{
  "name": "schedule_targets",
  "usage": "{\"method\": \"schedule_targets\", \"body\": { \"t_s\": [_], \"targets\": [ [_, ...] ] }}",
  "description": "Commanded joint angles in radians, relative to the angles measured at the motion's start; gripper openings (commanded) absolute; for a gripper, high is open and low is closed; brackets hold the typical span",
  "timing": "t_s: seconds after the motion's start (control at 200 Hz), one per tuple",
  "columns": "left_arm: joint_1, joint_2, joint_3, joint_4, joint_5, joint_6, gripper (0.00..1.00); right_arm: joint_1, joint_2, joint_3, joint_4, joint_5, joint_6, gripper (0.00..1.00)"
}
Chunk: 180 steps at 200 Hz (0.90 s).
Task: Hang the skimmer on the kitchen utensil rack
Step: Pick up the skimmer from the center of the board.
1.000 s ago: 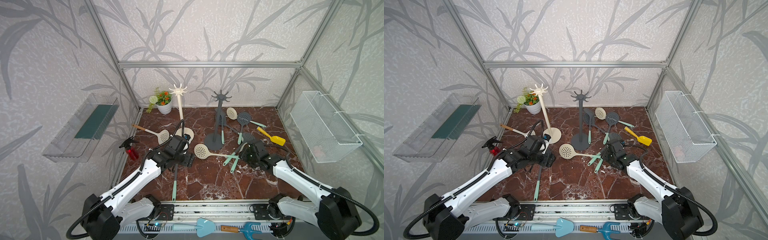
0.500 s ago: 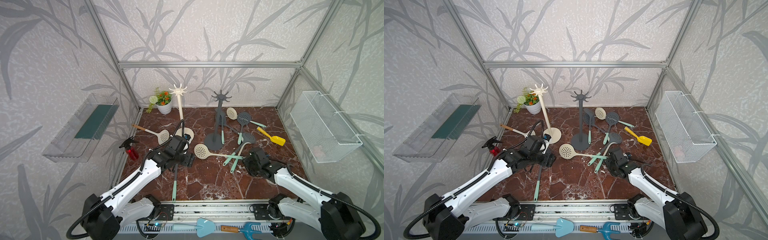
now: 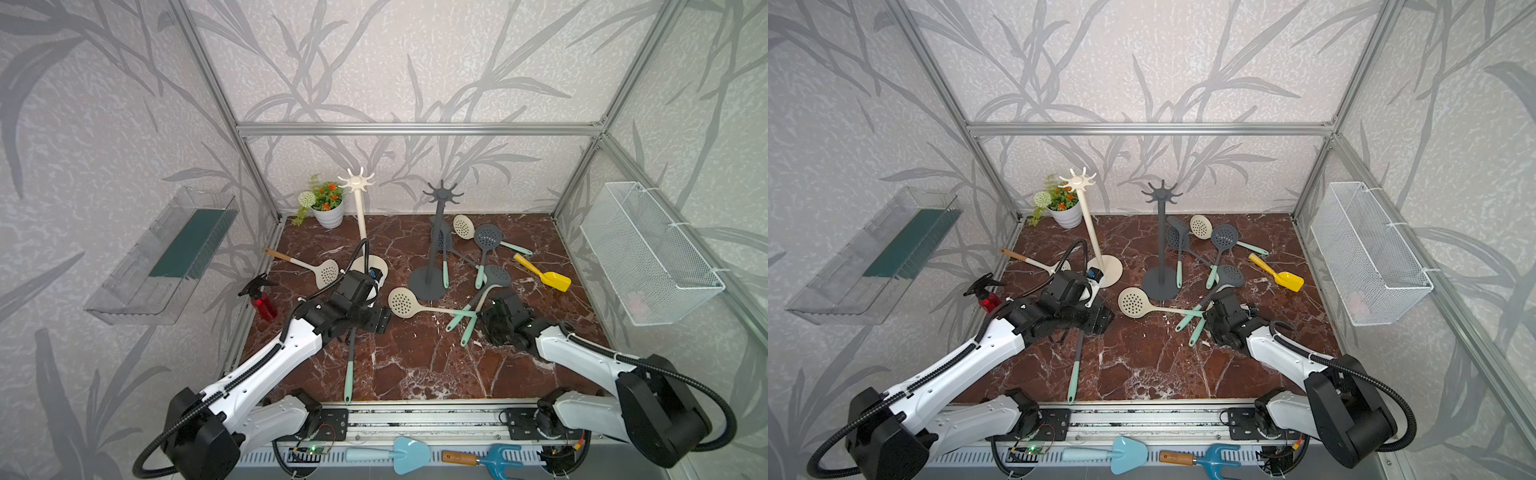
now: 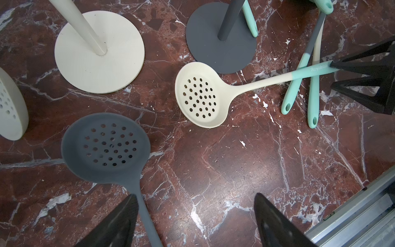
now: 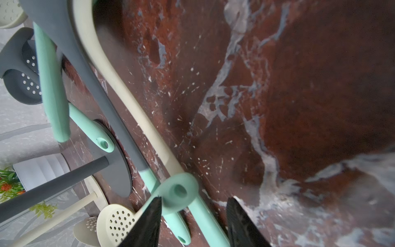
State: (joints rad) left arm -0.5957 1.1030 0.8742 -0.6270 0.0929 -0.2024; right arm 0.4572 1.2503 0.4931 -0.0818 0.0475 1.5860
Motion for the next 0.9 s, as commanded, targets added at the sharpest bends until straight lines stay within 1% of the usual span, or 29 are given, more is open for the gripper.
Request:
{"method": "schedule_targets", "body": {
  "t_s": [0.0,0.135,0.25,0.36,0.415,0.59,0.69,0.895],
  "targets": [
    [-0.005,0.002,-0.01,0.007,0.007,-0.001,0.84,-0.012,0.018,0.034,0.031,0.039,0.021,0.5],
    [-0.004,0.008,-0.011,0.012,0.014,0.001,0.84,-0.034,0.034,0.037,0.036,0.046,0.031,0.48],
    [-0.004,0.007,-0.013,0.013,0.015,0.004,0.83,-0.047,0.053,0.029,0.066,0.048,0.065,0.44],
    [-0.006,-0.017,-0.024,0.028,0.021,0.019,0.83,-0.061,0.061,0.023,0.1,0.045,0.068,0.35],
    [-0.007,-0.029,-0.027,0.035,0.025,0.026,0.83,-0.061,0.055,0.023,0.097,0.051,0.066,0.32],
    [-0.007,-0.053,-0.04,0.058,0.031,0.032,0.83,-0.061,0.011,0.045,0.053,0.079,0.013,0.22],
    [-0.006,-0.056,-0.04,0.065,0.041,0.032,0.83,-0.061,-0.025,0.057,0.027,0.104,-0.019,0.13],
    [-0.006,-0.07,-0.039,0.063,0.028,0.042,0.83,-0.051,-0.09,0.108,-0.062,0.143,-0.118,0.08]
  ]
}}
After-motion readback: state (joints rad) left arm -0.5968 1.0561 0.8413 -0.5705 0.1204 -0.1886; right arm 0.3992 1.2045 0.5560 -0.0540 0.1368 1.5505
